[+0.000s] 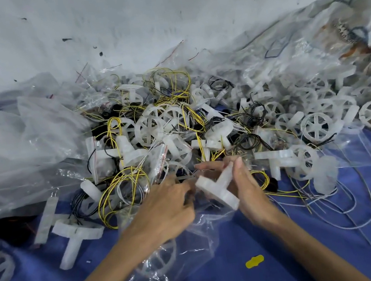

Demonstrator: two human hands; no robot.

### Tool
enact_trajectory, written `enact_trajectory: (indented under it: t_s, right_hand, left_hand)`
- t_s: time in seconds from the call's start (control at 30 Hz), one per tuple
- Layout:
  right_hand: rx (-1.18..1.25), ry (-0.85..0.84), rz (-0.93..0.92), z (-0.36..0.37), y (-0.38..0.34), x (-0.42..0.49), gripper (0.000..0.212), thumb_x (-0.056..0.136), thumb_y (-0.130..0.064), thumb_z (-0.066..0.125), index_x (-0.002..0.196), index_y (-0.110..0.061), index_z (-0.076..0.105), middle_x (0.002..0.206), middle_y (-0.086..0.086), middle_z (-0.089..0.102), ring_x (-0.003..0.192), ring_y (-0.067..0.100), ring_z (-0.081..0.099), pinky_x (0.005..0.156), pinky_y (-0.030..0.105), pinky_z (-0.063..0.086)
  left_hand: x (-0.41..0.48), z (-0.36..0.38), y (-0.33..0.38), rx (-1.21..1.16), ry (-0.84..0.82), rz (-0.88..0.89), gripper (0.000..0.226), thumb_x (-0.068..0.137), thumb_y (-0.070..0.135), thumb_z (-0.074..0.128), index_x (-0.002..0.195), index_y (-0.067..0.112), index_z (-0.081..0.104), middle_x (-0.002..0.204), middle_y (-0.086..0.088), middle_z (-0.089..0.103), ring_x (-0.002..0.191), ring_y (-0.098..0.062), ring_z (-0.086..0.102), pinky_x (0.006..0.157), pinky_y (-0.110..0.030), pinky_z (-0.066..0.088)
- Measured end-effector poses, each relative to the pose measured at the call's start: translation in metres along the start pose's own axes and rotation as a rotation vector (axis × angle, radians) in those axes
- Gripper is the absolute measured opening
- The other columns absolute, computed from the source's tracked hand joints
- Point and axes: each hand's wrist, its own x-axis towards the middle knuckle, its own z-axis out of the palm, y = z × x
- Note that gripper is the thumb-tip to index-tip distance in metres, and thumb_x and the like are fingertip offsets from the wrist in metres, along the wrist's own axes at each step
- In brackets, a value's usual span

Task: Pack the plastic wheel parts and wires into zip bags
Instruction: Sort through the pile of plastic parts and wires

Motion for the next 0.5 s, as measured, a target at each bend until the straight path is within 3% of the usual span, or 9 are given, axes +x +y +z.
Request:
enact_trajectory:
  t_s: [0.07, 0.13, 0.17, 0.27, 0.3, 0.4, 0.47, 0.5]
  right_hand:
    - [0.046, -0.104, -0.039, 0.0058, -0.0021, -0.0035, 0.059, 0.071, -0.083, 0.043, 0.106, -0.037, 0.055, 0.124, 0.004, 0.057, 0.117, 0.018, 0.055, 0.093, 0.037, 0.046]
    - [0.138, -0.185, -0.077, 0.0041, 0.0047, -0.0049, 0.065, 0.067, -0.070, 0.064, 0.106, -0.023, 0.042, 0.126, 0.020, 0.049, 0.115, 0.034, 0.053, 0.086, 0.048, 0.049]
    - [0.111, -0.226, -0.106, 0.0032, 0.0040, -0.0069, 0.067, 0.068, -0.062, 0.070, 0.107, -0.018, 0.037, 0.128, 0.020, 0.046, 0.115, 0.033, 0.053, 0.084, 0.044, 0.050]
    - [-0.033, -0.243, -0.170, 0.0013, 0.0037, -0.0111, 0.067, 0.070, -0.037, 0.070, 0.116, -0.005, 0.033, 0.123, -0.010, 0.050, 0.114, 0.012, 0.052, 0.088, 0.028, 0.047]
    - [-0.049, -0.222, -0.189, 0.0011, 0.0056, -0.0104, 0.064, 0.071, -0.032, 0.067, 0.116, -0.004, 0.032, 0.120, -0.012, 0.052, 0.112, 0.011, 0.052, 0.088, 0.026, 0.046]
    - [-0.013, -0.193, -0.191, 0.0044, 0.0068, -0.0092, 0.053, 0.075, -0.028, 0.062, 0.114, -0.015, 0.028, 0.114, 0.010, 0.058, 0.107, 0.021, 0.055, 0.090, 0.035, 0.048]
    - [0.000, -0.185, -0.152, 0.0041, 0.0051, -0.0086, 0.054, 0.076, -0.030, 0.060, 0.118, -0.017, 0.029, 0.108, 0.010, 0.062, 0.102, 0.027, 0.058, 0.089, 0.047, 0.049]
    - [0.012, -0.191, -0.126, 0.0021, 0.0043, -0.0086, 0.055, 0.076, -0.032, 0.058, 0.121, -0.018, 0.030, 0.105, 0.005, 0.064, 0.098, 0.024, 0.060, 0.086, 0.044, 0.052]
  left_hand:
    - [0.0009, 0.0000, -0.0017, -0.016, 0.032, 0.029, 0.020, 0.096, 0.026, 0.045, 0.103, 0.019, 0.063, 0.119, -0.003, 0.048, 0.110, -0.022, 0.052, 0.095, -0.035, 0.041]
    - [0.0014, 0.0008, -0.0030, -0.020, 0.073, 0.047, 0.024, 0.094, 0.023, 0.044, 0.081, 0.014, 0.062, 0.096, 0.000, 0.053, 0.087, -0.013, 0.054, 0.075, -0.023, 0.041]
    - [0.0014, 0.0005, -0.0034, -0.015, 0.099, 0.052, 0.025, 0.092, 0.022, 0.044, 0.075, 0.014, 0.060, 0.087, 0.000, 0.055, 0.077, -0.012, 0.054, 0.066, -0.020, 0.037]
    - [0.0009, -0.0004, -0.0034, 0.006, 0.133, 0.060, 0.027, 0.087, 0.024, 0.046, 0.062, 0.015, 0.053, 0.063, 0.003, 0.054, 0.057, -0.009, 0.051, 0.050, -0.016, 0.027]
    - [0.0004, -0.0009, -0.0030, 0.006, 0.135, 0.065, 0.029, 0.087, 0.024, 0.046, 0.058, 0.018, 0.047, 0.058, 0.005, 0.051, 0.053, -0.006, 0.048, 0.049, -0.015, 0.025]
    - [-0.0014, -0.0013, -0.0023, 0.015, 0.136, 0.057, 0.031, 0.088, 0.025, 0.044, 0.058, 0.022, 0.041, 0.057, 0.006, 0.053, 0.052, -0.006, 0.050, 0.049, -0.018, 0.028]
    - [-0.0021, -0.0018, -0.0012, 0.008, 0.169, 0.062, 0.023, 0.087, 0.023, 0.042, 0.064, 0.022, 0.047, 0.069, 0.004, 0.057, 0.061, -0.010, 0.055, 0.054, -0.020, 0.033]
    - [-0.0023, -0.0019, -0.0010, 0.000, 0.188, 0.072, 0.018, 0.086, 0.023, 0.042, 0.073, 0.022, 0.053, 0.078, 0.004, 0.058, 0.068, -0.012, 0.056, 0.060, -0.020, 0.036]
